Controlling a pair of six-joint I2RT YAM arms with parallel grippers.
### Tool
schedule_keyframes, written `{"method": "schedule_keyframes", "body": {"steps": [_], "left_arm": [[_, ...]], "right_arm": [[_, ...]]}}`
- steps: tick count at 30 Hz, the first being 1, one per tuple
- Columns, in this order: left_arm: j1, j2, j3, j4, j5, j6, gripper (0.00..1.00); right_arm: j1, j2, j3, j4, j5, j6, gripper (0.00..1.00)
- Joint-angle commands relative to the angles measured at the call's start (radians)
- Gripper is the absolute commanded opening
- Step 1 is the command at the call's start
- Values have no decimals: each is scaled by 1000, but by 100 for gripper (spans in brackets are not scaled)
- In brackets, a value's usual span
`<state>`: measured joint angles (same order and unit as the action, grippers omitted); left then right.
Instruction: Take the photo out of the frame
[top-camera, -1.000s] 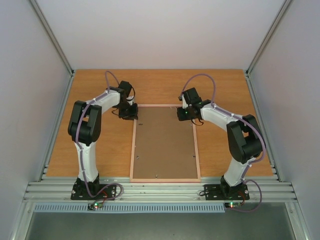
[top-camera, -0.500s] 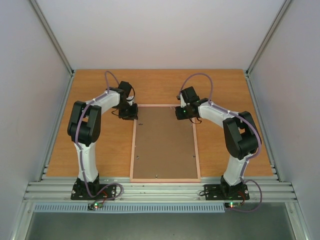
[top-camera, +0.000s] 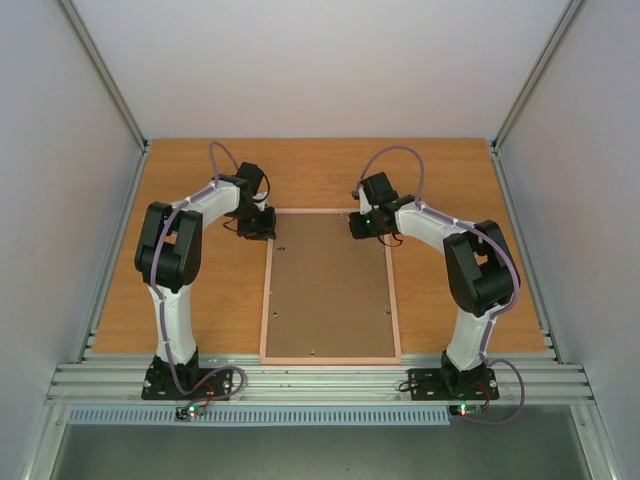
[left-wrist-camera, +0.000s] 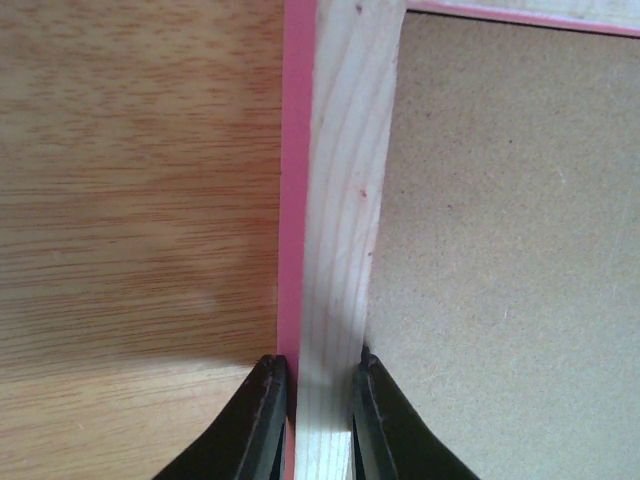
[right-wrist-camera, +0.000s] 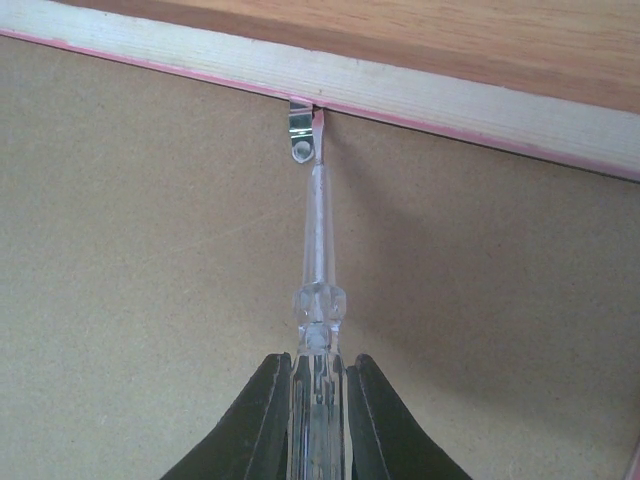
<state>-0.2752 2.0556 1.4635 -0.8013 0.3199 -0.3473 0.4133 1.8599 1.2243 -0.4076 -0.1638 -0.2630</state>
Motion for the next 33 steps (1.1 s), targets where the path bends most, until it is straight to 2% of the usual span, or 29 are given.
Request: {"method": "schedule_keyframes", "body": {"steps": [1,33], "left_arm": [[2,-2,-20,-16,19,-4,13],[2,9,-8,-18,16,-5,13]], "right_arm": [[-5,22,33,0,-38,-5,1],[-2,10,43,-45,-140,-65,1]]}}
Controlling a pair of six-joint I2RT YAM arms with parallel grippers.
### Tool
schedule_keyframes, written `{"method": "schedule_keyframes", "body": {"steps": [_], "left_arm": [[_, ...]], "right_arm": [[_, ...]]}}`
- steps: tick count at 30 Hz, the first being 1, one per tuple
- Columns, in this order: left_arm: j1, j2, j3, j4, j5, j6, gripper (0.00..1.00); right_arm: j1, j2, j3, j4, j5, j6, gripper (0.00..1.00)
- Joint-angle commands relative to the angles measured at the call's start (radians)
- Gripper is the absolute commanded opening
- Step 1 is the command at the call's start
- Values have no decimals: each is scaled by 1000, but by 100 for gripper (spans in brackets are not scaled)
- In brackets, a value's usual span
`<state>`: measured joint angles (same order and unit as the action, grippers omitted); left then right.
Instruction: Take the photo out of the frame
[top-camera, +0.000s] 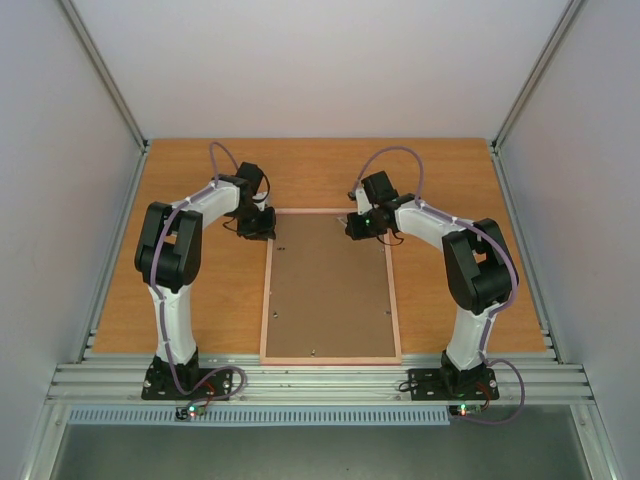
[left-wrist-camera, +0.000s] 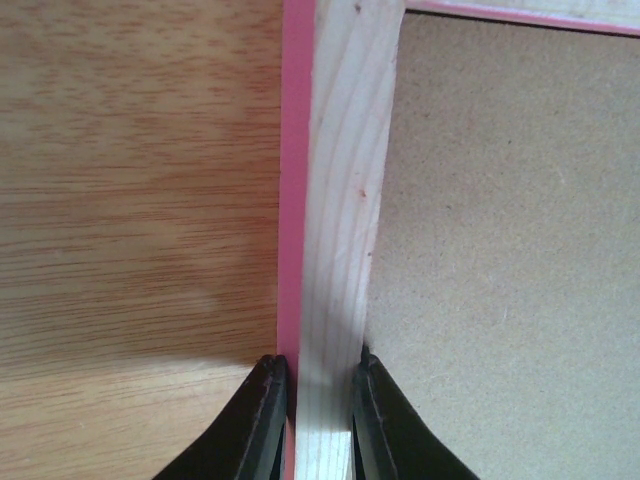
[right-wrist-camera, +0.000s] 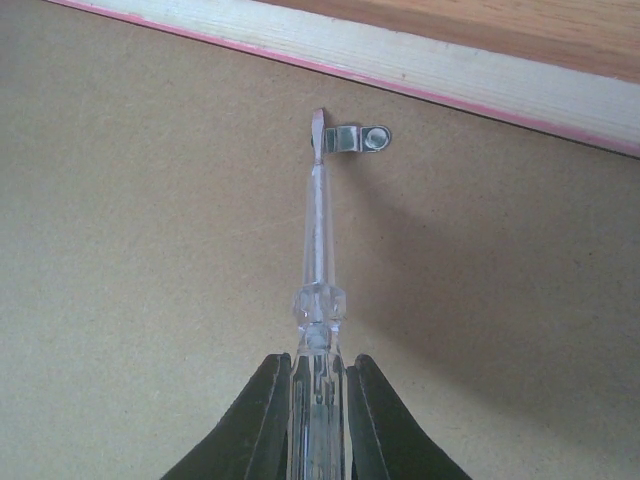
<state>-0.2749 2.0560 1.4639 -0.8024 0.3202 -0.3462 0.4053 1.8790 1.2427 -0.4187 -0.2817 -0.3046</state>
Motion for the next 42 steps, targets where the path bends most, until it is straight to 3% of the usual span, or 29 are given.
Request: {"method": "schedule_keyframes", "body": {"steps": [1,21,34,38,42], "left_arm": [[2,8,-7,-18,14,-7,13],[26,8,23,-36,-3,-13,13],[53,117,252,-126,-40,11,13],[53,162,350,-170,-67,24,18],[52,145,384,-190,-78,29,33]], "right_arm": [[6,-18,23,-34,-21,-24,1],[5,-286,-123,-118,127,-18,1],[4,-420,-227,-157,185,0,1],[4,-447,-250,-171,199,5,1],[4,-476,-266,-186,199,17,1]]}}
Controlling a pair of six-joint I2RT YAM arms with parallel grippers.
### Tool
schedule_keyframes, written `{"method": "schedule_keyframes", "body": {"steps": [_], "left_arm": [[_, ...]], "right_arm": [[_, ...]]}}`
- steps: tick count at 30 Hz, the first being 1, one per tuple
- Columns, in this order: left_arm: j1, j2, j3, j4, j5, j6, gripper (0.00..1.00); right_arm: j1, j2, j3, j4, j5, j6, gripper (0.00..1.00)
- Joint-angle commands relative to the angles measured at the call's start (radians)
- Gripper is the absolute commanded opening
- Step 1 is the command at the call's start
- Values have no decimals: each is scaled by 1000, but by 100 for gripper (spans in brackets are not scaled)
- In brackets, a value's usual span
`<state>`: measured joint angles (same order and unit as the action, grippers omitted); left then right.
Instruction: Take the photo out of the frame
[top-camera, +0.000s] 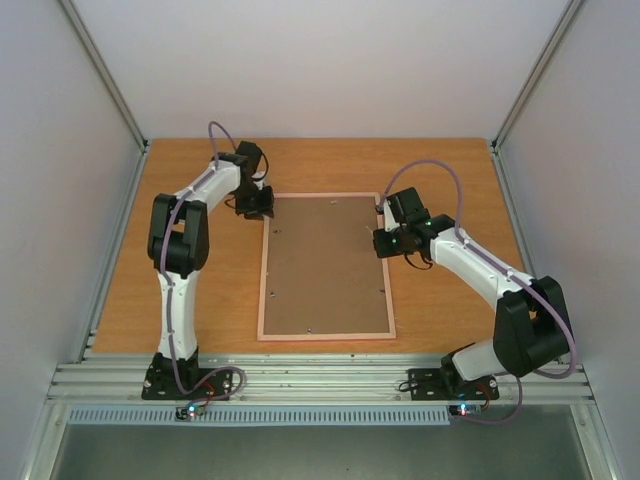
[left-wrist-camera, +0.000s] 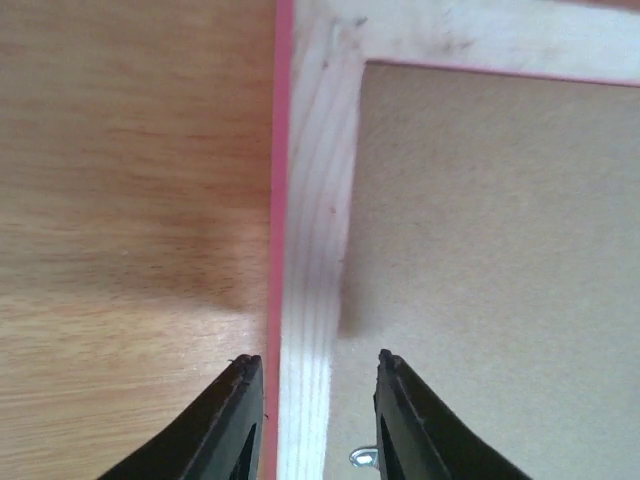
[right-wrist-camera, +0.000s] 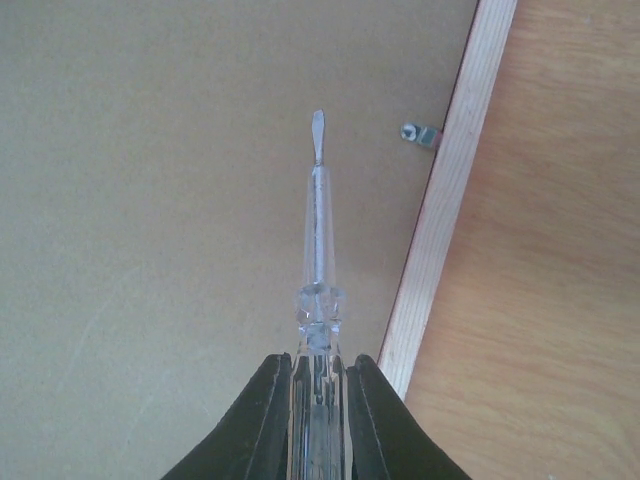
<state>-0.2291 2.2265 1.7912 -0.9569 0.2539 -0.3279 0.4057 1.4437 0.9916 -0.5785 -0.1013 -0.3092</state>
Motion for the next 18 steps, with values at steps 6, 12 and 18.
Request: {"method": "schedule_keyframes", "body": {"steps": [6,12,18], "left_arm": [[7,-162,-80,-12,-11,3,52],[-4,-324,-319,31,20,-14,57],[-54,-421,-507,59,34,-32,58]], "right_arm": [[4,-72,-34,-35,5,46,1],[4,-62,-27,-57,-18,57,1],[5,-63,-34,-69,-52,61,1]]}}
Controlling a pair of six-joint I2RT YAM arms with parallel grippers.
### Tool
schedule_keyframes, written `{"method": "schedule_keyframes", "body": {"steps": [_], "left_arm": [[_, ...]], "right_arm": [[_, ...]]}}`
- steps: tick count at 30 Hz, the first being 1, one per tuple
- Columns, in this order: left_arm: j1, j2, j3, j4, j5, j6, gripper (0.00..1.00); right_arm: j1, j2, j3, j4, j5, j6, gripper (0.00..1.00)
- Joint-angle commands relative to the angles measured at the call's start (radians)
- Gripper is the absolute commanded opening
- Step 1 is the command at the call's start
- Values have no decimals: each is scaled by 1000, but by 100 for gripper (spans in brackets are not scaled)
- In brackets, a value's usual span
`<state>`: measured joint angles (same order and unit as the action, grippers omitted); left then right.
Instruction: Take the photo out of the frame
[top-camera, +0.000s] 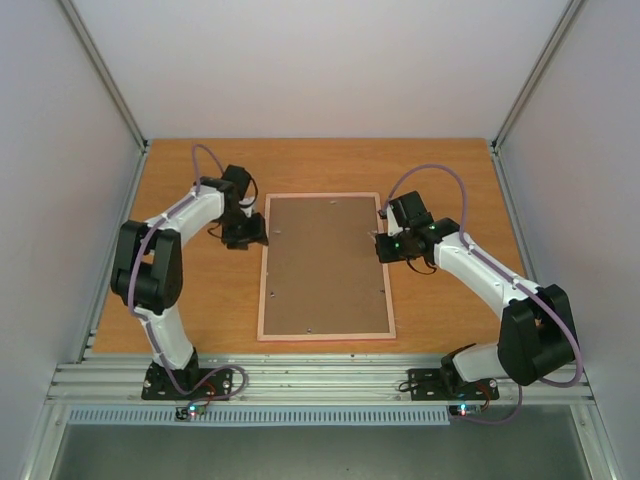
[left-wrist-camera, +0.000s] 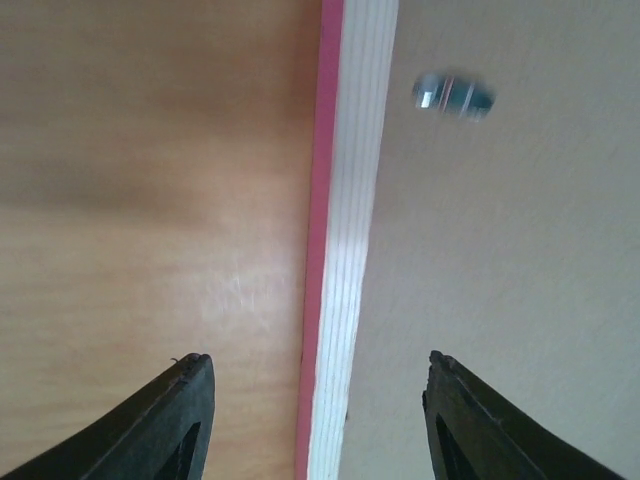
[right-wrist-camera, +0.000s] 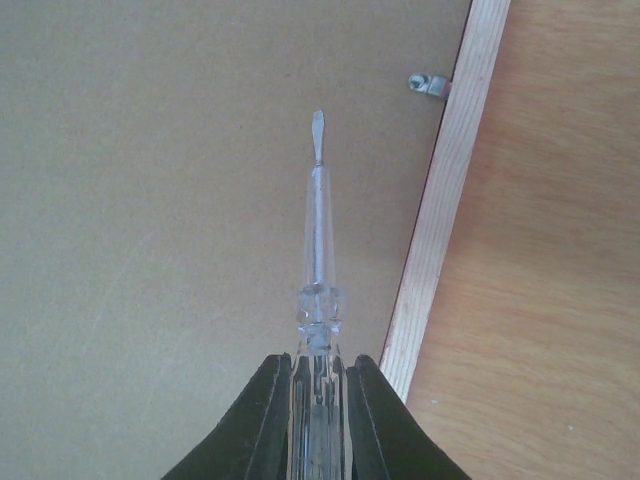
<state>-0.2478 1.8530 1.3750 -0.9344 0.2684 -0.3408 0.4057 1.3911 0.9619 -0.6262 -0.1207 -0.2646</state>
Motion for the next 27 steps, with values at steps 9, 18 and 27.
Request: {"method": "schedule_keyframes", "body": {"steps": [9,18,27], "left_arm": [[-113,-37,-186,111,35,-79,53],[-114,10,-166,147,13,-81,29],[-44,115,7,114,-12,-11,21]], "right_arm": [[27,20,-7,14,-77,33,1],[73,29,9,-3,-73,-7,1],[132,31,20,-18,-88,-38,1]]}}
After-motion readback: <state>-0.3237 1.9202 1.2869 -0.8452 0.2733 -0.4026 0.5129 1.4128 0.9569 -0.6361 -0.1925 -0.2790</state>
